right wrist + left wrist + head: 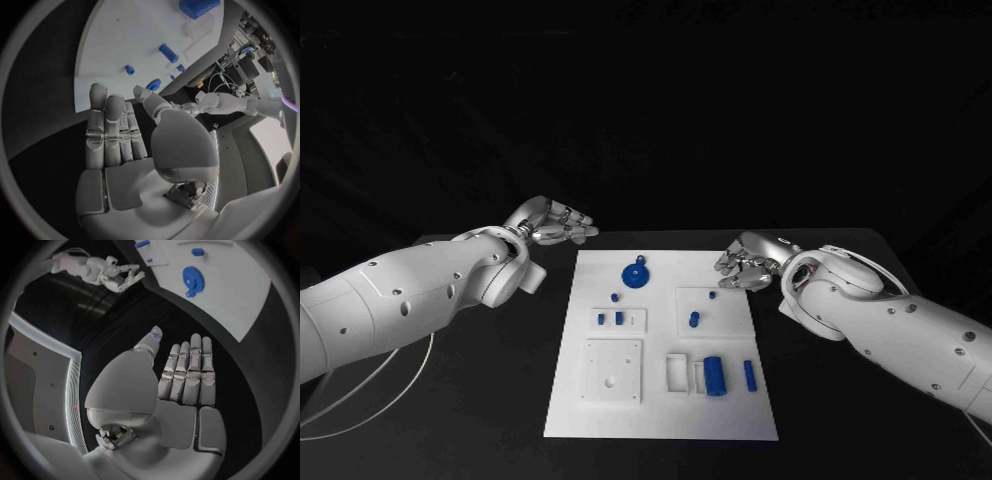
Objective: Assemble the parts on the task board
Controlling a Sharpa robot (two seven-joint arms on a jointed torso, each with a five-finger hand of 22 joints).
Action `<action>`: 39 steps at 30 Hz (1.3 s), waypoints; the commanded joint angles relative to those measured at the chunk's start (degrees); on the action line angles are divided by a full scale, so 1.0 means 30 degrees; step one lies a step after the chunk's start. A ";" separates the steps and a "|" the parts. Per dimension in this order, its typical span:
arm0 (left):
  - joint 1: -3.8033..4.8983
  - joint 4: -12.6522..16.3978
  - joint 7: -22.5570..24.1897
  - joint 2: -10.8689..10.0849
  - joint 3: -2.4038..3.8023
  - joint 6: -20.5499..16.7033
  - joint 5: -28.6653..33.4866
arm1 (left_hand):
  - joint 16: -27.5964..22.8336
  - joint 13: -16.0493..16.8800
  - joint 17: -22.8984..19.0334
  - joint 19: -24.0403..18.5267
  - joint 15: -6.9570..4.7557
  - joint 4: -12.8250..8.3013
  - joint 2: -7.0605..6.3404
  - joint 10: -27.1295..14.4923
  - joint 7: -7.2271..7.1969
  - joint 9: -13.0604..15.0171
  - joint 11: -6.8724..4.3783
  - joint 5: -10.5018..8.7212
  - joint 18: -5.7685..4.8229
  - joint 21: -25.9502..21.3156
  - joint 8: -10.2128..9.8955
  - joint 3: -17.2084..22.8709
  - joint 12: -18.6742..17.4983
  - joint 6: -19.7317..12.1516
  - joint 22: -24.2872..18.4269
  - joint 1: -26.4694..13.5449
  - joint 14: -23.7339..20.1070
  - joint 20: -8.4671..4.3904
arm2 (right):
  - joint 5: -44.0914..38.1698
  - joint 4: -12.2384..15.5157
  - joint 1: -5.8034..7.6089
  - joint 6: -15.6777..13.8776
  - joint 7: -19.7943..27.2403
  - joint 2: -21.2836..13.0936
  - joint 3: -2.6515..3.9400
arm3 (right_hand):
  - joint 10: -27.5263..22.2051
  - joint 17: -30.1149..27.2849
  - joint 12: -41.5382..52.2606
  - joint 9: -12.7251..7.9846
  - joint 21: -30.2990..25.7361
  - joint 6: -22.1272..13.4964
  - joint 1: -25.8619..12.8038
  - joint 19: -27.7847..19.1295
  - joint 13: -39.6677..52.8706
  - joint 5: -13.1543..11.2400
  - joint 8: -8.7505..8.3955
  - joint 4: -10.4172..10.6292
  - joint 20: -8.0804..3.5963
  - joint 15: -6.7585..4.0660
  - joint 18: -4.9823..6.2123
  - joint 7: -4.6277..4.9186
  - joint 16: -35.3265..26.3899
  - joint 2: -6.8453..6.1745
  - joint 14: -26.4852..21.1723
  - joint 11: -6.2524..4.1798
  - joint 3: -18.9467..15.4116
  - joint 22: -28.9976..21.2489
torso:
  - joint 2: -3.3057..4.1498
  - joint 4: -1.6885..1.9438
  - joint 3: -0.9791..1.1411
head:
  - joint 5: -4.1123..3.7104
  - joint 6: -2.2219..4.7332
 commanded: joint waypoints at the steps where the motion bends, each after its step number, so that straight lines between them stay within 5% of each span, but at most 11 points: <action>1: 0.0043 0.0177 0.1960 -0.0050 0.0033 0.0288 0.5235 | -0.0725 -0.0023 0.0035 0.0257 0.0105 -0.0267 0.0441 -0.0100 0.0011 0.0003 -0.0026 0.0096 -0.0140 0.0022 -0.0048 -0.0466 0.0052 -0.0084 -0.1780 0.0443 0.0094 0.0135 | -0.2738 0.0326 -0.0069 0.0955 -0.0840 -0.0004 -0.0165 | -0.0219 -0.0037 -0.0078 -0.0005 -0.0004 0.0103 0.0012 0.0711 -0.0004 -0.0292 -0.0066 0.0061 0.0113 0.0091 0.0325 -0.0059 -0.0092 -0.0013 0.0068 0.0009 -0.0136 -0.0057 | 0.0007 0.0001 -0.0022 | 0.0026 -0.0002; 7: 0.0051 0.0469 0.2687 -0.0099 0.0049 0.0136 0.6576 | -0.0734 0.0008 0.0019 0.1244 0.0029 -0.0843 0.0867 0.0061 -0.0014 0.0003 -0.0055 0.0293 -0.0252 0.0106 -0.0050 -0.0954 0.0075 -0.0001 -0.6001 0.0486 0.0210 0.0031 | -0.3922 0.0508 -0.0092 0.0830 -0.1330 0.0240 -0.0571 | -0.0443 -0.0101 -0.0075 -0.0004 0.0056 -0.0010 0.0030 0.0727 -0.0009 -0.0465 -0.0063 0.0369 0.0034 0.0043 0.0153 -0.0087 -0.0126 -0.0207 0.0158 0.0021 -0.0282 -0.0264 | 0.0014 0.0034 -0.0004 | 0.0037 -0.0014; 13: 0.0051 0.0614 0.2813 -0.0074 0.0051 0.0125 0.6863 | -0.0732 -0.0022 0.0046 0.1834 -0.0024 -0.1066 0.0960 0.0084 -0.0049 0.0008 -0.0112 0.0279 -0.0308 0.0207 -0.0040 -0.1053 0.0055 0.0053 -0.8287 0.0454 0.0377 -0.0050 | -0.4466 0.0577 -0.0096 0.0876 -0.1535 0.0485 -0.0872 | -0.0400 -0.0135 -0.0078 -0.0004 0.0208 0.0010 0.0197 0.0716 -0.0010 -0.0552 -0.0064 0.0609 0.0121 0.0135 0.0239 -0.0037 -0.0108 -0.0374 0.0182 0.0059 -0.0044 -0.0519 | 0.0017 0.0006 -0.0002 | 0.0099 -0.0063; 19: 0.0051 0.0682 0.2848 -0.0062 0.0051 0.0114 0.6927 | -0.0713 -0.0023 0.0066 0.2020 -0.0059 -0.1148 0.0968 0.0113 -0.0041 0.0011 -0.0120 0.0258 -0.0334 0.0259 -0.0036 -0.1049 0.0051 0.0088 -0.8968 0.0449 0.0479 -0.0088 | -0.4801 0.0481 -0.0096 0.0911 -0.1640 0.0649 -0.1292 | -0.0232 -0.0133 -0.0070 0.0000 0.0356 0.0131 0.0275 0.0712 -0.0010 -0.0727 -0.0059 0.0604 0.0105 0.0127 0.0247 -0.0035 -0.0064 -0.0380 0.0202 0.0020 0.0506 -0.0601 | 0.0007 0.0001 0.0015 | 0.0149 -0.0102; 26: 0.0051 0.0717 0.2774 -0.0065 0.0051 0.0102 0.6910 | -0.0705 -0.0022 0.0093 0.2095 -0.0095 -0.1188 0.0965 0.0110 -0.0041 0.0012 -0.0124 0.0252 -0.0335 0.0293 -0.0034 -0.1048 0.0051 0.0098 -0.9096 0.0462 0.0594 -0.0118 | -0.5099 0.0316 -0.0097 0.0732 -0.1684 0.0873 -0.1533 | 0.0278 -0.0112 -0.0037 0.0019 0.0564 0.0589 0.0262 0.0701 0.0002 -0.1350 -0.0034 0.0540 0.0033 0.0013 0.0218 -0.0150 -0.0017 -0.0346 0.0248 -0.0141 0.1662 -0.0580 | 0.0006 0.0018 0.0024 | 0.0189 -0.0149; 39: 0.0050 0.0732 0.2624 -0.0016 0.0052 0.0201 0.6871 | -0.0680 -0.0021 0.0213 0.2152 -0.0238 -0.1268 0.0962 0.0046 -0.0032 0.0014 -0.0137 0.0247 -0.0469 0.0320 -0.0031 -0.1053 0.0051 0.0078 -0.9292 0.0454 0.1066 -0.0244 | -0.5661 -0.0120 -0.0100 0.0384 -0.1826 0.1236 -0.1829 | 0.1438 -0.0045 -0.0033 0.0048 0.0959 0.1846 0.0326 0.0711 0.0019 -0.3969 -0.0039 0.0678 -0.0324 -0.0336 -0.0181 -0.0446 -0.0018 0.0356 0.0469 -0.0572 0.3554 -0.0427 | 0.0010 -0.0002 0.0012 | 0.0213 -0.0192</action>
